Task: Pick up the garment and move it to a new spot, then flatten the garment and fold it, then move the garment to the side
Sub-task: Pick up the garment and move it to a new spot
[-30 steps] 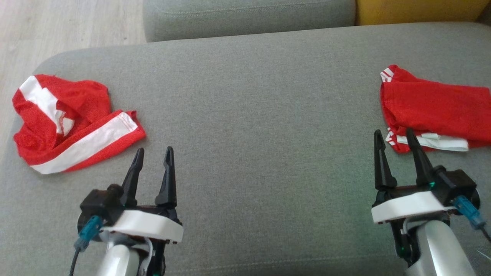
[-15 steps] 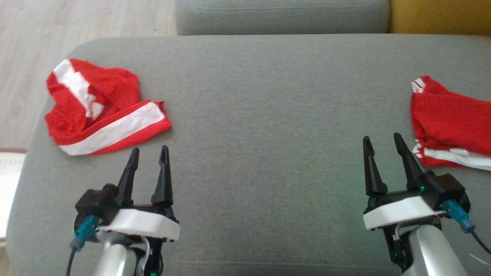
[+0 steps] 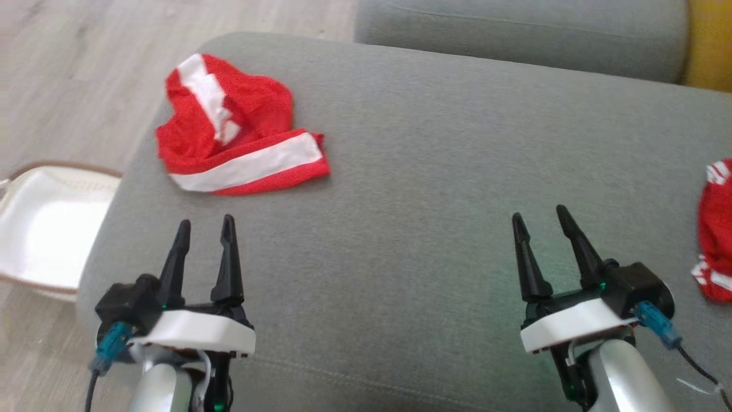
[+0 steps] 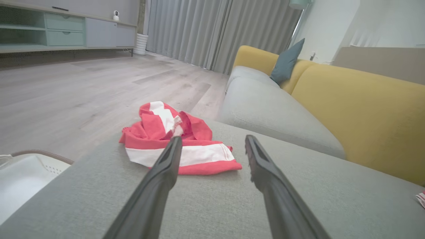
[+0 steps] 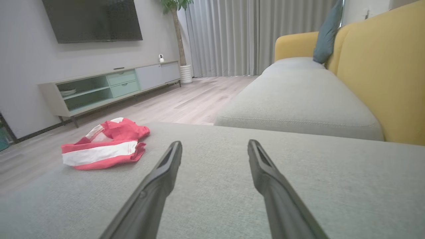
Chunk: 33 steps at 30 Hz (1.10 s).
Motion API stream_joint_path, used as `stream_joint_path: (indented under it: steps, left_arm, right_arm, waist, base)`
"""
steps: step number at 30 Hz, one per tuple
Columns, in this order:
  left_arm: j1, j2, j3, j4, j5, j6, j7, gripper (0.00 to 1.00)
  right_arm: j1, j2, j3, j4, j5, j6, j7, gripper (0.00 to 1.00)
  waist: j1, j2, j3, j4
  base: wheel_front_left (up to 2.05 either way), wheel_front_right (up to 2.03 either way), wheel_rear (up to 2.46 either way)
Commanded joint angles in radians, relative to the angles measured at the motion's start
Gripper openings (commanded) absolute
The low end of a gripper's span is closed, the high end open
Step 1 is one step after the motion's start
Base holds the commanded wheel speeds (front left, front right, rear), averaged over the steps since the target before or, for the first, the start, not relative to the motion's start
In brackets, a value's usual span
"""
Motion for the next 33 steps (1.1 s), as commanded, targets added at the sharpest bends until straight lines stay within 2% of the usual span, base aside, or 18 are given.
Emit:
stream_joint_path:
  steps: [1, 7, 13, 24, 33]
  left_arm:
    - [-0.023, 0.011, 0.040, -0.036, -0.003, 0.006, -0.005, 1.00]
    - [-0.013, 0.011, 0.052, -0.036, -0.002, 0.007, -0.005, 1.00]
    - [-0.004, 0.011, 0.065, -0.040, 0.001, 0.004, -0.005, 1.00]
    - [-0.013, 0.011, 0.089, -0.048, -0.003, 0.008, -0.005, 1.00]
    - [-0.069, 0.011, 0.163, -0.044, 0.008, -0.012, -0.005, 1.00]
  right_arm:
    - [-0.021, -0.002, 0.031, -0.024, 0.007, 0.007, -0.011, 1.00]
    - [-0.012, -0.002, 0.043, -0.015, 0.017, 0.007, -0.011, 1.00]
    - [-0.010, -0.002, 0.054, -0.013, 0.020, 0.007, -0.011, 1.00]
    - [-0.015, -0.002, 0.055, -0.014, 0.017, 0.007, -0.011, 1.00]
    - [-0.041, -0.002, 0.031, -0.032, -0.003, 0.007, -0.011, 1.00]
  waist:
    - [0.0000, 0.0000, -0.005, 0.042]
    - [0.0000, 0.0000, -0.016, 0.097]
    - [0.0000, 0.0000, -0.016, 0.114]
    - [0.0000, 0.0000, 0.005, 0.081]
    - [0.0000, 0.0000, 0.072, 0.056]
  base:
    - [0.00, 0.00, 0.00]
    - [0.00, 0.00, 0.00]
    - [0.00, 0.00, 0.00]
    - [0.00, 0.00, 0.00]
    - [0.00, 0.00, 0.00]
